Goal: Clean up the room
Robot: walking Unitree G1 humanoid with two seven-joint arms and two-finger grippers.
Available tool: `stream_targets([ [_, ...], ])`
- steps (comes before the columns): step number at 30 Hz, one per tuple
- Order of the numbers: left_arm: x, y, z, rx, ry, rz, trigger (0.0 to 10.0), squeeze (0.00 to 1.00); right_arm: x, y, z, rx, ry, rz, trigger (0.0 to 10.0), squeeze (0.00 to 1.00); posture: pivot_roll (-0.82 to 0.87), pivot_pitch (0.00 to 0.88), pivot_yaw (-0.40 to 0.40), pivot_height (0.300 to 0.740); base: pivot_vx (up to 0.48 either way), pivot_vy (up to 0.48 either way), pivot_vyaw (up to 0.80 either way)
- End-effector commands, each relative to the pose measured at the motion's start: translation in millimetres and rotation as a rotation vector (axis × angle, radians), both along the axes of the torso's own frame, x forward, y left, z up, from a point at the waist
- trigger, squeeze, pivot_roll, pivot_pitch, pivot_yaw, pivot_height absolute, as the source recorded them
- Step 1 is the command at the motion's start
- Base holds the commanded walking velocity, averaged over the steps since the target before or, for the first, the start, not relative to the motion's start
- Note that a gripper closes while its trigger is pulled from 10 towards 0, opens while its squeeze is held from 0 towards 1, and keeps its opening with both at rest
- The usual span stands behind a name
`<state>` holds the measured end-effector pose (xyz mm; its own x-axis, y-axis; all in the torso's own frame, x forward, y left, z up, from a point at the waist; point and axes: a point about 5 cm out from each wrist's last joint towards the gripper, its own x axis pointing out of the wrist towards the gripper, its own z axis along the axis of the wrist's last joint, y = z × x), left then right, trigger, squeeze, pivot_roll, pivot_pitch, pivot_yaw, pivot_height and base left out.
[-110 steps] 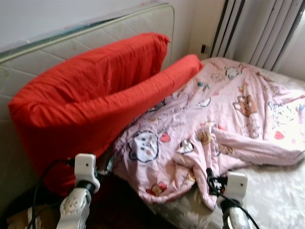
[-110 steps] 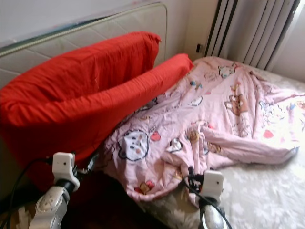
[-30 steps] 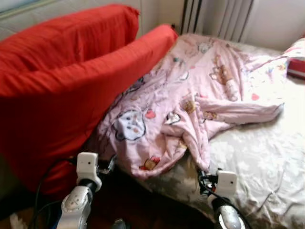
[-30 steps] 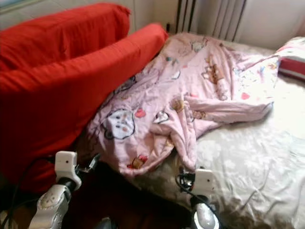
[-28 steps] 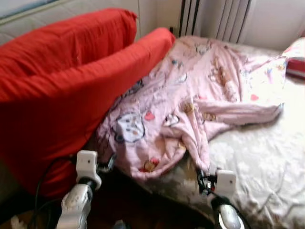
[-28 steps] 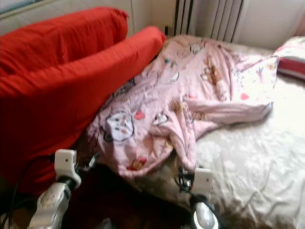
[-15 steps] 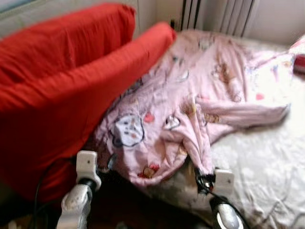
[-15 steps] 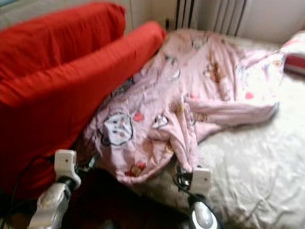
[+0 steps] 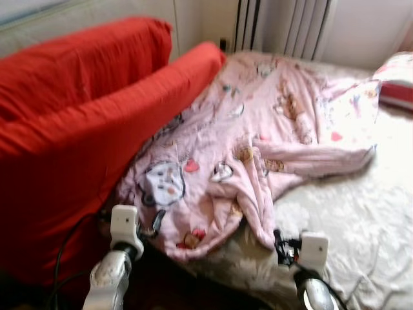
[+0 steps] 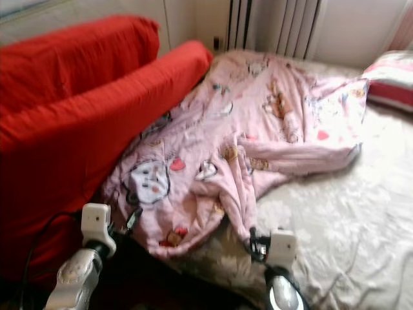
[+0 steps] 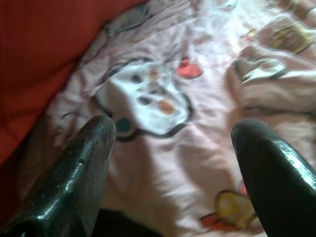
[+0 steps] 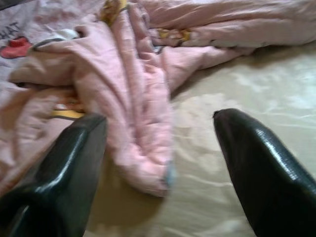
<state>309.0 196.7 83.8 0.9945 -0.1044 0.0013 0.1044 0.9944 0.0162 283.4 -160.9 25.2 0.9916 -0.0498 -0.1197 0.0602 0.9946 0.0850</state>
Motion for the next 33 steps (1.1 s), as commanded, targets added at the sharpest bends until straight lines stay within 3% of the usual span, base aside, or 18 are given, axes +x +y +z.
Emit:
stream_targets([
  [1, -2.1, 2.9, -1.9, -0.003, 0.009, 0.01, 10.0, 0.0, -4.7, 1.1, -5.9, 0.002, 0.029, 0.001, 10.0, 0.0, -0.02, 0.193, 0.023, 0.628, 0.0, 0.0, 0.0],
  [15, -2.2, 2.2, -2.0, -0.004, 0.01, 0.007, 10.0, 0.0, -5.1, 1.7, -6.9, 0.003, 0.035, 0.003, 10.0, 0.0, -0.02, 0.196, 0.024, 0.628, 0.086, 0.0, 0.0],
  [33, -2.1, 2.3, -1.7, -0.002, 0.009, 0.006, 10.0, 0.0, -4.5, 0.7, -8.1, 0.007, 0.044, -0.01, 10.0, 0.0, -0.02, 0.195, 0.025, 0.628, 0.258, 0.0, 0.0],
])
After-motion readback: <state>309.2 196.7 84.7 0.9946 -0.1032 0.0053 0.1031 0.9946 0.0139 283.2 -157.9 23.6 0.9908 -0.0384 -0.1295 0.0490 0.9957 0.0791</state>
